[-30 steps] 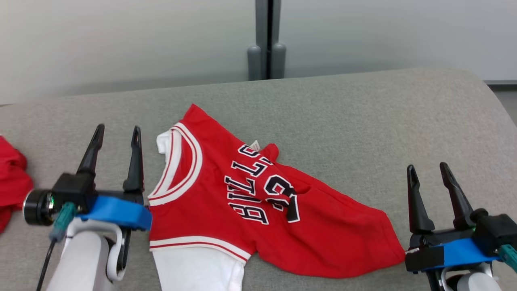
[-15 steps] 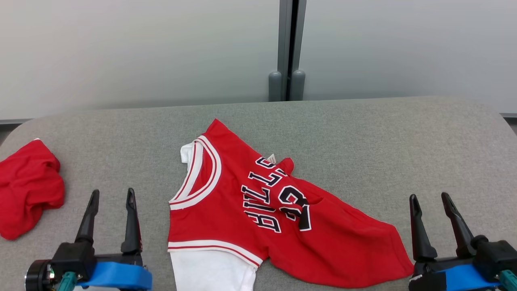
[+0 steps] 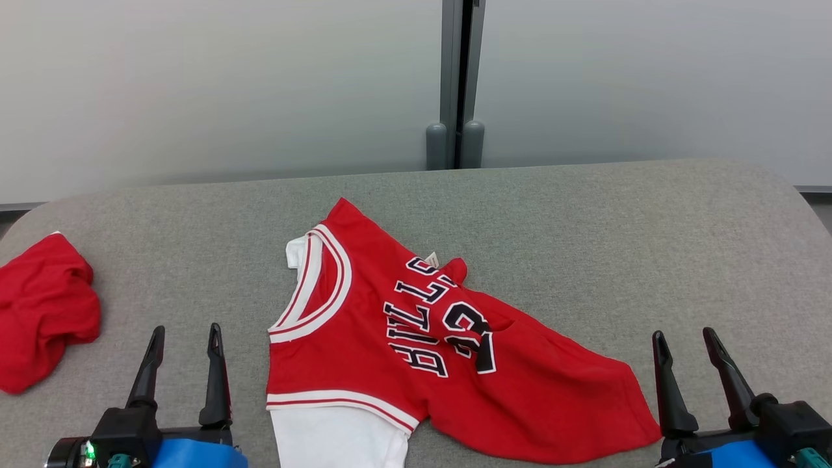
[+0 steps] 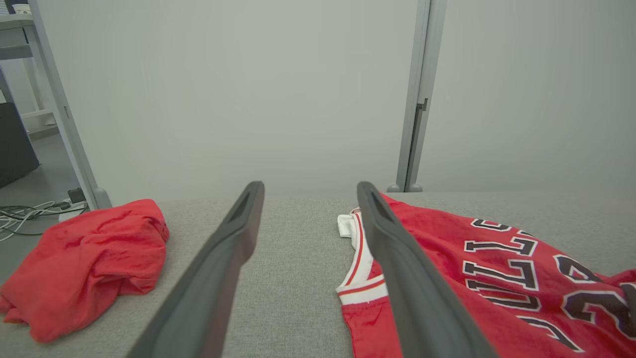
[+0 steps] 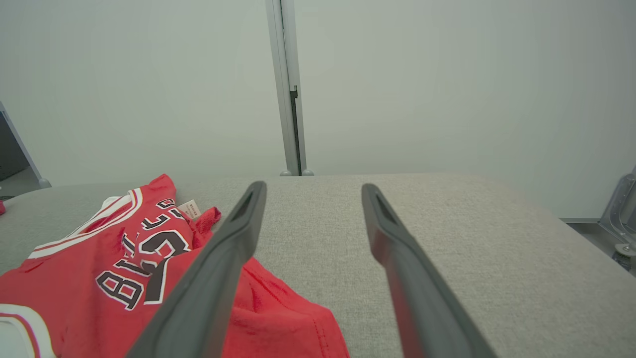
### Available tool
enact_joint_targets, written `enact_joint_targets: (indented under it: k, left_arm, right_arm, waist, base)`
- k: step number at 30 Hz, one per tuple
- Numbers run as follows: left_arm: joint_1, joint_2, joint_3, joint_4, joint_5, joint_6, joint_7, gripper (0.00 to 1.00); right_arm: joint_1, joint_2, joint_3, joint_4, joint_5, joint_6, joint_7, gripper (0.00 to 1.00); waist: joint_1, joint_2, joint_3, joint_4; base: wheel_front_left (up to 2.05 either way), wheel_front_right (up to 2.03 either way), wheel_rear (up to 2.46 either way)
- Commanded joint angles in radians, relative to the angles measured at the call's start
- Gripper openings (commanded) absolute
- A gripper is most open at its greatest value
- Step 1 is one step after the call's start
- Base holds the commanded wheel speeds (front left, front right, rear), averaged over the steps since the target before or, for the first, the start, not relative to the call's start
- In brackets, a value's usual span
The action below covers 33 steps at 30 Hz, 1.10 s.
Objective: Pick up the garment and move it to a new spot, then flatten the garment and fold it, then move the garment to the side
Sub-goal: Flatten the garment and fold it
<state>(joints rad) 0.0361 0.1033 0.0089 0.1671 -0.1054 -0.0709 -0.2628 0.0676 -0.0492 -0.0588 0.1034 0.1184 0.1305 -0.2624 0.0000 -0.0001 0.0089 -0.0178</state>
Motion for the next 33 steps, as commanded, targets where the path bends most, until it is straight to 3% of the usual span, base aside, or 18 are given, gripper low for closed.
enact_joint_targets:
  k: [1,16,33]
  left_arm:
    - [-0.011,-0.002,0.006,0.005,0.007,-0.007,-0.003,1.0]
    - [-0.019,-0.012,0.021,0.05,0.024,-0.025,-0.003,1.0]
    - [0.071,-0.02,-0.107,0.259,-0.009,-0.06,-0.003,1.0]
  right_arm:
    - [-0.007,-0.002,0.002,0.003,0.005,0.0,-0.004,1.0]
    - [-0.013,-0.002,-0.009,0.041,-0.007,0.0,-0.004,1.0]
    - [-0.059,-0.003,-0.061,0.353,-0.006,0.0,-0.003,1.0]
  waist:
    - [0.0,0.0001,0.0,-0.001]
    - [0.0,0.0001,0.007,-0.007]
    - [0.0,0.0001,0.032,0.006]
  base:
    - [0.0,0.0,0.0]
    - [0.0,0.0,0.0]
    - [0.0,0.0,0.0]
